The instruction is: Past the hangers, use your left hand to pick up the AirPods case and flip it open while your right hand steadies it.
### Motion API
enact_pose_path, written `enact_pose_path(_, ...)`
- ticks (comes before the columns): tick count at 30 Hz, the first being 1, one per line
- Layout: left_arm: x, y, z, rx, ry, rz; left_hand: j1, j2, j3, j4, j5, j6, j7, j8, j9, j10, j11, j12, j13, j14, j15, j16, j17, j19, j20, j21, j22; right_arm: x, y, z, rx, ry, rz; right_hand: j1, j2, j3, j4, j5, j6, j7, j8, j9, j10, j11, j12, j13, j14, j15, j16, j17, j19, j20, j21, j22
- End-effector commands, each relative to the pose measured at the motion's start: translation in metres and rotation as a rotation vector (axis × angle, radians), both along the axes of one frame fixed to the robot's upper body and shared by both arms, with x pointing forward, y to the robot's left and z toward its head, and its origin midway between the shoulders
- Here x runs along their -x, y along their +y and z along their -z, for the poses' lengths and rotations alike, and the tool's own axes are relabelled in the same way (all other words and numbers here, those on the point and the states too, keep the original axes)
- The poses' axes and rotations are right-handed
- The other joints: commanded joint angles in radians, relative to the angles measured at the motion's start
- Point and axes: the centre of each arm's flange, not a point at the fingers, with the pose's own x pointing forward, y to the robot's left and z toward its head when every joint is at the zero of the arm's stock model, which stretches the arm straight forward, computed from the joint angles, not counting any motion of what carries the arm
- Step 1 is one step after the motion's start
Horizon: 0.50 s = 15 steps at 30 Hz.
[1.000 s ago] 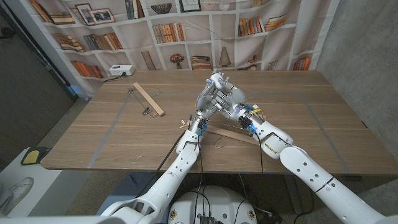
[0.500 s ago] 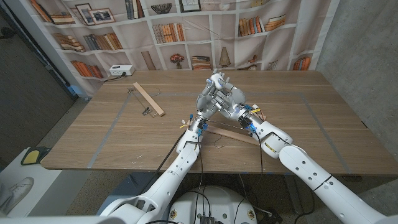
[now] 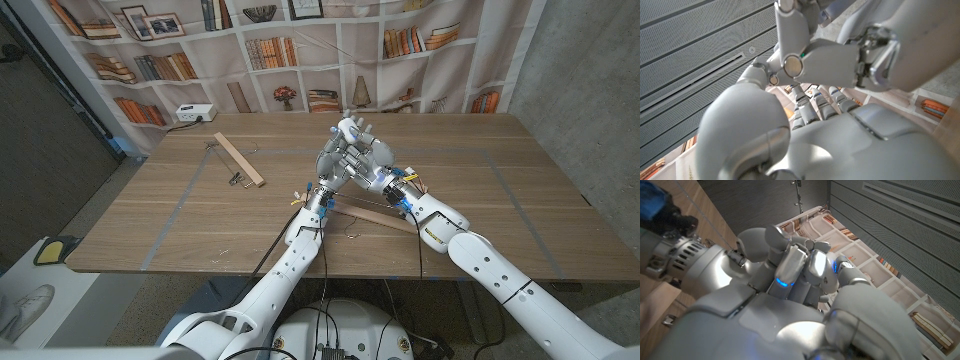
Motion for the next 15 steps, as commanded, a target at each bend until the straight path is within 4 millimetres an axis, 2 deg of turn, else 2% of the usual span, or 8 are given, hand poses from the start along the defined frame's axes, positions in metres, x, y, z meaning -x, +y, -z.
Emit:
enact_pose_path(1,0.0011,-0.0009,-0.0012,-0.001,-0.049,-0.019,-0.049,-0.028,-0.019,0.004,-0.012,-0.017,-0.006,0.002,0.002,-0.056,0.014,-0.008,-0.017,-0.029,0.017,0.001,0.003,-0.015,0.009,-0.001,0.003,-0.0006,-0.0055,0.0006,0.002,-0.004,0.004,0.056,0.049,0.031,0.022,0.003,0.184,-0.028,0.001,0.005,0.008,-0.003,-0.002,-0.004,-0.001,0.001,0.002,0.002,-0.007,-0.056,0.013,-0.002)
enact_pose_path(3,0.0017,-0.001,-0.0018,-0.005,-0.063,-0.021,-0.069,-0.039,-0.027,0.007,-0.018,-0.023,-0.006,0.003,0.002,-0.082,0.021,-0.01,-0.023,-0.044,0.027,-0.001,0.002,-0.02,0.015,-0.002,0.003,-0.0004,-0.0059,0.0007,-0.001,-0.004,0.002,0.057,0.049,0.032,0.022,0.004,0.186,-0.026,0.001,0.005,0.013,-0.003,0.001,-0.002,-0.001,0.001,0.002,0.002,-0.007,-0.056,0.014,-0.003)
enact_pose_path(4,0.002,-0.001,-0.002,-0.007,-0.07,-0.02,-0.089,-0.049,-0.036,0.008,-0.023,-0.03,-0.005,0.003,0.001,-0.114,0.032,-0.011,-0.031,-0.064,0.035,-0.003,0.001,-0.026,0.02,-0.002,0.003,-0.0004,-0.0061,0.0007,0.0,-0.006,0.001,0.057,0.048,0.032,0.023,0.004,0.187,-0.026,0.001,0.005,0.014,-0.003,0.0,-0.003,0.0,0.001,0.002,0.002,-0.008,-0.056,0.016,-0.006)
enact_pose_path(9,0.0033,0.0006,-0.0033,-0.011,-0.09,-0.03,-0.12,-0.064,-0.05,0.005,-0.027,-0.039,-0.001,0.005,0.001,-0.196,0.049,-0.011,-0.053,-0.13,0.064,-0.01,-0.004,-0.051,0.037,-0.005,0.003,-0.0003,-0.0069,0.0005,0.002,-0.007,0.0,0.058,0.048,0.033,0.023,0.004,0.19,-0.025,0.001,0.005,0.017,-0.003,0.002,-0.002,0.001,0.001,0.002,0.002,-0.006,-0.056,0.022,-0.004)
enact_pose_path(11,0.0039,0.0017,-0.004,-0.01,-0.095,-0.033,-0.126,-0.066,-0.053,0.006,-0.027,-0.041,-0.001,0.005,0.001,-0.209,0.049,-0.012,-0.056,-0.137,0.068,-0.01,-0.004,-0.055,0.041,-0.005,0.003,0.0001,-0.0074,0.0007,0.002,-0.007,0.0,0.058,0.048,0.033,0.024,0.004,0.19,-0.023,0.001,0.005,0.016,-0.003,0.001,-0.003,0.002,0.001,0.003,0.002,-0.006,-0.056,0.023,-0.004)
enact_pose_path(13,0.0044,0.0032,-0.0049,-0.007,-0.1,-0.035,-0.137,-0.07,-0.058,0.007,-0.028,-0.048,0.0,0.003,0.001,-0.231,0.064,-0.013,-0.061,-0.145,0.074,-0.008,-0.005,-0.06,0.043,-0.005,0.002,0.0005,-0.0088,0.0004,0.008,-0.013,0.004,0.058,0.049,0.034,0.024,0.004,0.19,-0.024,0.001,0.005,0.016,-0.003,0.0,-0.004,0.002,0.001,0.003,0.002,-0.006,-0.056,0.025,-0.004)
enact_pose_path(15,0.0052,0.0046,-0.0058,-0.005,-0.101,-0.038,-0.142,-0.071,-0.06,0.008,-0.027,-0.049,0.0,0.004,0.001,-0.239,0.067,-0.012,-0.064,-0.152,0.073,-0.009,-0.005,-0.064,0.046,-0.006,0.002,0.0011,-0.0104,0.0002,0.008,-0.015,0.006,0.059,0.049,0.034,0.024,0.004,0.19,-0.022,0.0,0.005,0.016,-0.003,0.0,-0.004,0.003,0.001,0.003,0.002,-0.006,-0.056,0.027,-0.004)
